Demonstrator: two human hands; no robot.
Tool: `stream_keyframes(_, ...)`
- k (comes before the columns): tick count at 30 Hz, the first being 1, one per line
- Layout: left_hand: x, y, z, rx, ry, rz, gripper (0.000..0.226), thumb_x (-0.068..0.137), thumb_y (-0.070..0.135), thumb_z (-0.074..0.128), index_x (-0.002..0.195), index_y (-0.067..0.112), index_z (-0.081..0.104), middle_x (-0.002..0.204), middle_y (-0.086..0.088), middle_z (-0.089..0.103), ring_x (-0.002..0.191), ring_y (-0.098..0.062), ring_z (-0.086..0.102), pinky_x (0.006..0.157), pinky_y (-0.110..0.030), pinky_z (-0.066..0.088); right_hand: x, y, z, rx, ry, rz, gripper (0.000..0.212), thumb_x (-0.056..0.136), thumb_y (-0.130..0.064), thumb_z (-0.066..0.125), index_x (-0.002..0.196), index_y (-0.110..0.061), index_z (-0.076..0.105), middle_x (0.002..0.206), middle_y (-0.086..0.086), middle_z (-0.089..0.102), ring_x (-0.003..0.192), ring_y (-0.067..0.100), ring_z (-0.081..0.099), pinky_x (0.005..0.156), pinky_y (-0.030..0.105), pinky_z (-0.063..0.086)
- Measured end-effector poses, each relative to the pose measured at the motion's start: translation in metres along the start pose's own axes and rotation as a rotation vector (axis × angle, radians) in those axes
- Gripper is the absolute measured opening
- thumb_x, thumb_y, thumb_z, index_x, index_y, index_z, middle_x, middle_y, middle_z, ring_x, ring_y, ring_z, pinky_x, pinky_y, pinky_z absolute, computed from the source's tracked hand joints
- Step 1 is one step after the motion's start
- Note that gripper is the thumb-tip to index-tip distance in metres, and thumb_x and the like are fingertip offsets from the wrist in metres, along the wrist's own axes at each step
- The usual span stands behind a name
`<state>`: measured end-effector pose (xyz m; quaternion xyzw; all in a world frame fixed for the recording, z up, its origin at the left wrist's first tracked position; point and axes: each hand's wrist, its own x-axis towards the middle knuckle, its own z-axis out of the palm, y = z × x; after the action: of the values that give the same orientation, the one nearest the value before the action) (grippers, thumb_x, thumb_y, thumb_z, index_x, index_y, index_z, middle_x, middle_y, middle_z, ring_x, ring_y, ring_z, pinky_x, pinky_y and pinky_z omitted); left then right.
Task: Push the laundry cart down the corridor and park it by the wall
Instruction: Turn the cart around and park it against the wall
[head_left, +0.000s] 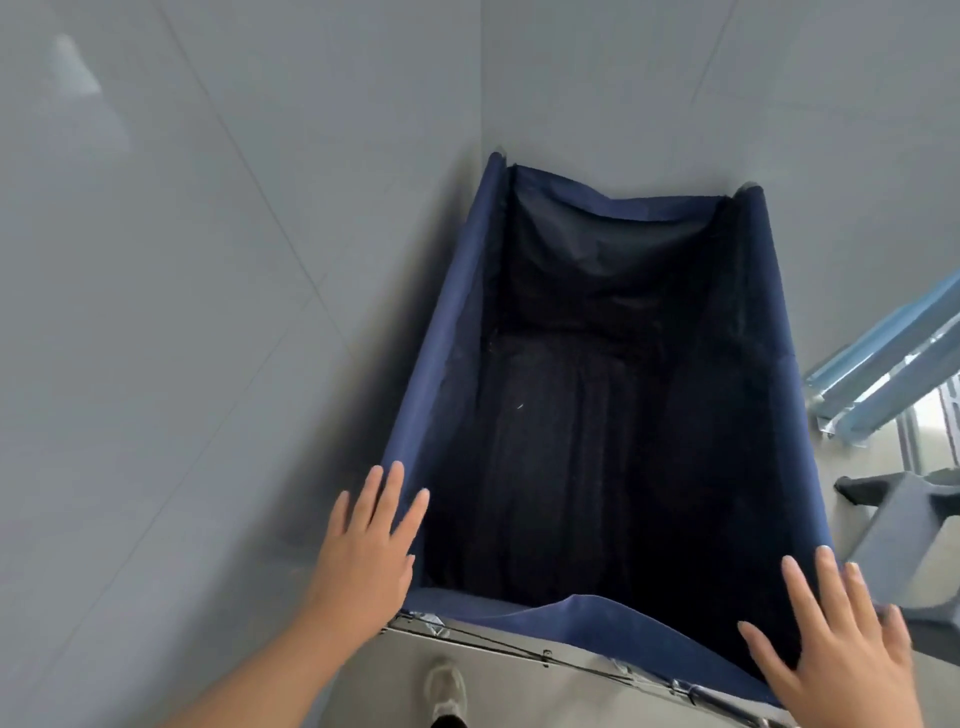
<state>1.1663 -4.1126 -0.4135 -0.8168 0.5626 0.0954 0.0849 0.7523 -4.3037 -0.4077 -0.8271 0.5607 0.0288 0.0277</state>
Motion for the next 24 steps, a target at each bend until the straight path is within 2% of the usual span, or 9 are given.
stream_keyframes(2, -0.001, -0.002, 0.001, 0.001, 0.002, 0.012, 0.09, 0.055, 0.028, 0.09, 0.138, 0.015, 0.058, 0.155, -0.025, 0.037, 0.136, -0.045, 0.045, 0.096, -0.062, 0.047, 0.028, -0.002, -0.004, -0.031, 0.004, -0.004, 0.099, 0.084, -0.084, 0.018, 0.142, -0.01, 0.05, 0.155, 0.023, 0.04, 0.142, 0.046, 0.036, 0.107, 0.066, 0.028)
stream_keyframes(5, -0.003, -0.002, 0.001, -0.023, 0.01, -0.005, 0.088, 0.06, 0.032, 0.089, 0.14, 0.016, 0.055, 0.155, -0.024, 0.037, 0.138, -0.044, 0.044, 0.098, -0.06, 0.047, 0.076, -0.018, -0.008, -0.089, 0.024, 0.003, 0.083, 0.088, -0.071, 0.042, 0.148, -0.014, 0.041, 0.16, 0.021, 0.031, 0.147, 0.041, 0.026, 0.111, 0.067, 0.03)
stream_keyframes(7, -0.005, -0.003, 0.002, -0.034, 0.022, -0.008, 0.088, 0.063, 0.036, 0.087, 0.142, 0.017, 0.053, 0.156, -0.024, 0.035, 0.139, -0.043, 0.042, 0.1, -0.059, 0.046, 0.104, -0.043, -0.006, -0.089, 0.019, -0.04, 0.084, 0.086, -0.065, 0.052, 0.151, -0.015, 0.036, 0.163, 0.019, 0.026, 0.15, 0.039, 0.022, 0.113, 0.067, 0.029)
stream_keyframes(12, -0.006, -0.002, 0.0, -0.077, 0.02, -0.006, 0.086, 0.061, 0.042, 0.087, 0.138, 0.02, 0.058, 0.154, -0.021, 0.04, 0.138, -0.04, 0.045, 0.098, -0.056, 0.048, 0.166, -0.167, -0.012, 0.006, -0.027, -0.292, 0.086, 0.091, -0.069, 0.035, 0.159, -0.018, 0.025, 0.17, 0.014, 0.01, 0.157, 0.032, 0.005, 0.123, 0.056, 0.014)
stream_keyframes(17, 0.003, -0.003, 0.001, -0.1, -0.007, -0.008, 0.083, 0.045, 0.041, 0.093, 0.123, 0.027, 0.07, 0.142, -0.015, 0.057, 0.124, -0.033, 0.061, 0.088, -0.05, 0.056, 0.259, -0.305, -0.031, 0.103, -0.036, -0.539, 0.079, 0.097, -0.07, 0.019, 0.162, -0.026, 0.008, 0.171, 0.006, -0.007, 0.157, 0.025, -0.01, 0.125, 0.05, 0.002)
stream_keyframes(21, 0.012, -0.007, 0.008, -0.083, 0.035, -0.009, 0.08, 0.036, 0.036, 0.092, 0.114, 0.029, 0.075, 0.132, -0.011, 0.065, 0.115, -0.03, 0.066, 0.081, -0.047, 0.058, 0.326, -0.377, -0.038, 0.095, -0.028, -0.667, 0.08, 0.097, -0.07, 0.014, 0.162, -0.024, 0.008, 0.171, 0.006, -0.006, 0.158, 0.025, -0.01, 0.125, 0.05, 0.003)
stream_keyframes(24, 0.015, -0.014, 0.009, -0.056, 0.069, 0.002, 0.076, 0.037, 0.037, 0.089, 0.112, 0.031, 0.076, 0.129, -0.011, 0.067, 0.113, -0.03, 0.068, 0.079, -0.047, 0.059, 0.346, -0.398, -0.027, 0.07, -0.097, -0.735, 0.081, 0.097, -0.071, 0.02, 0.161, -0.022, 0.016, 0.172, 0.006, -0.003, 0.158, 0.023, -0.008, 0.125, 0.05, 0.004)
